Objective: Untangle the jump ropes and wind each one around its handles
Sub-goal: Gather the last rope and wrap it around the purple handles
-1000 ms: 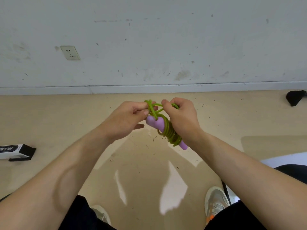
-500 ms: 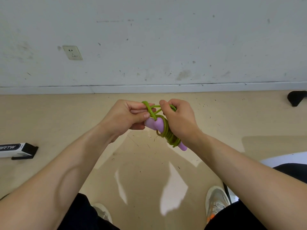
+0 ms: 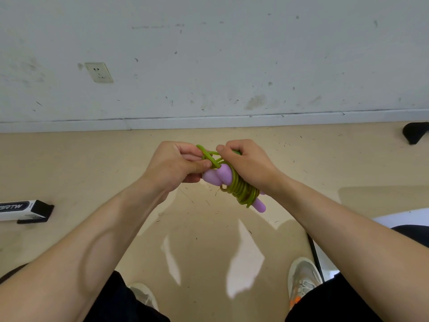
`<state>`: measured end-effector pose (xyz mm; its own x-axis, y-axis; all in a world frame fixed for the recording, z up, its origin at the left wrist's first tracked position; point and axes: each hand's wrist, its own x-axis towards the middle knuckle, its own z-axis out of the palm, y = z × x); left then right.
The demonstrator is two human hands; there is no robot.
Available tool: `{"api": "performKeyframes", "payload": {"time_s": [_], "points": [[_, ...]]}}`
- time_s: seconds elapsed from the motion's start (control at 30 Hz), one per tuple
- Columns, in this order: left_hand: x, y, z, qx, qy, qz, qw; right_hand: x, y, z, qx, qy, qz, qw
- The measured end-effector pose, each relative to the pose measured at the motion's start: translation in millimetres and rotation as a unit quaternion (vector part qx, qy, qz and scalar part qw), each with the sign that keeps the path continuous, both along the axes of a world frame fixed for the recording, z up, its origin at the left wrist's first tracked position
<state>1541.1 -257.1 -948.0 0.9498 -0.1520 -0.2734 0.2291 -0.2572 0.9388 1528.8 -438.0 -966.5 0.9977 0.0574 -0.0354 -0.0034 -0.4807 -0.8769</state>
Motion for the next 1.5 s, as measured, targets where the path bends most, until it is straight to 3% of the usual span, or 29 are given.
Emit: {"api": "performKeyframes", "payload": {"time_s": [0.27, 0.47, 0.57, 0.8, 0.97, 1.1, 1.37, 1.5], "points": [[1, -4, 5, 0.004, -0.026, 0.007, 1.0, -5, 1, 7, 0.05, -0.015, 0.027, 0.998], [-1, -9, 3, 0.12, -0.088, -0.075, 0.986, -7, 4, 2, -0.17, -0.005, 0.07, 0.983], [-5, -12, 1, 0.106, -0.087, -0.07, 0.988, -8, 5, -4, -0.15, -0.015, 0.069, 0.986], [-4, -23, -8, 0.016, -0.114, 0.041, 0.993, -2, 8, -4, -0.058, -0.06, -0.013, 0.996], [-4, -28, -9, -0.003, -0.139, 0.109, 0.984, 3, 4, -5, -0.057, -0.053, -0.039, 0.996], [-8, -30, -11, 0.065, -0.232, 0.055, 0.969, 6, 3, -6, -0.139, -0.081, 0.002, 0.987], [-10, -28, -7, 0.03, -0.173, 0.054, 0.983, 4, -4, -16, -0.192, -0.147, 0.082, 0.967], [-8, -25, -8, 0.048, -0.176, 0.053, 0.982, 1, -4, -23, -0.284, -0.203, 0.072, 0.934]]}}
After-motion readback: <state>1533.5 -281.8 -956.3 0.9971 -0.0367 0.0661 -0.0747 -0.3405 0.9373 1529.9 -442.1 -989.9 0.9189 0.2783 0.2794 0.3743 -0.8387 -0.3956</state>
